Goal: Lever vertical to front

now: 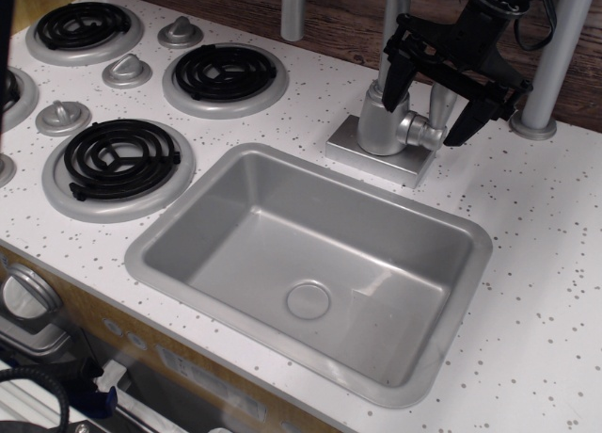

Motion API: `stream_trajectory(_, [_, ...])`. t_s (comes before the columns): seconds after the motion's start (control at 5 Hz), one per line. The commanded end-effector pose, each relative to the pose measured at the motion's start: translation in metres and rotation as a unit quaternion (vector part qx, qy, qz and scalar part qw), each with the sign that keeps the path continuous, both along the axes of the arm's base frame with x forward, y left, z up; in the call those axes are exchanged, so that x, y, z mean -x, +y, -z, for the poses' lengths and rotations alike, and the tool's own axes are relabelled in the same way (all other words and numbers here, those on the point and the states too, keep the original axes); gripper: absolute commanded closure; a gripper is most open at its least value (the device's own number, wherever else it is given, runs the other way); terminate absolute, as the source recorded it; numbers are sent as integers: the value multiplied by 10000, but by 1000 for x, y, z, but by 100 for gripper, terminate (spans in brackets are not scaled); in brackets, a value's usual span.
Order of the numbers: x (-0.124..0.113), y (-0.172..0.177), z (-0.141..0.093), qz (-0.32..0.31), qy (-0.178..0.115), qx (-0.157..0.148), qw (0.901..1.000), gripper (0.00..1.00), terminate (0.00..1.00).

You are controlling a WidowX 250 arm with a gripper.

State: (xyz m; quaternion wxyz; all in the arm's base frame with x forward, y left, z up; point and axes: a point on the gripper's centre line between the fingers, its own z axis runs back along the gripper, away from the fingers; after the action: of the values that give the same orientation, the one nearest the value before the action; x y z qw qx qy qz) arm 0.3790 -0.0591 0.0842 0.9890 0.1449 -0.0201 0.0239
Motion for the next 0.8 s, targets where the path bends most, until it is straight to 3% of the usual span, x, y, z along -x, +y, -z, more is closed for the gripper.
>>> stream_trajectory(0.0, [0,0,0,0,0,0,10000,0,0])
stream_trajectory(0.4, [-14,-4,-16,435,-716,-317,9960,0,0])
stream_trajectory(0.6, [-23,-4,-21,550,-771,-366,9948,0,0])
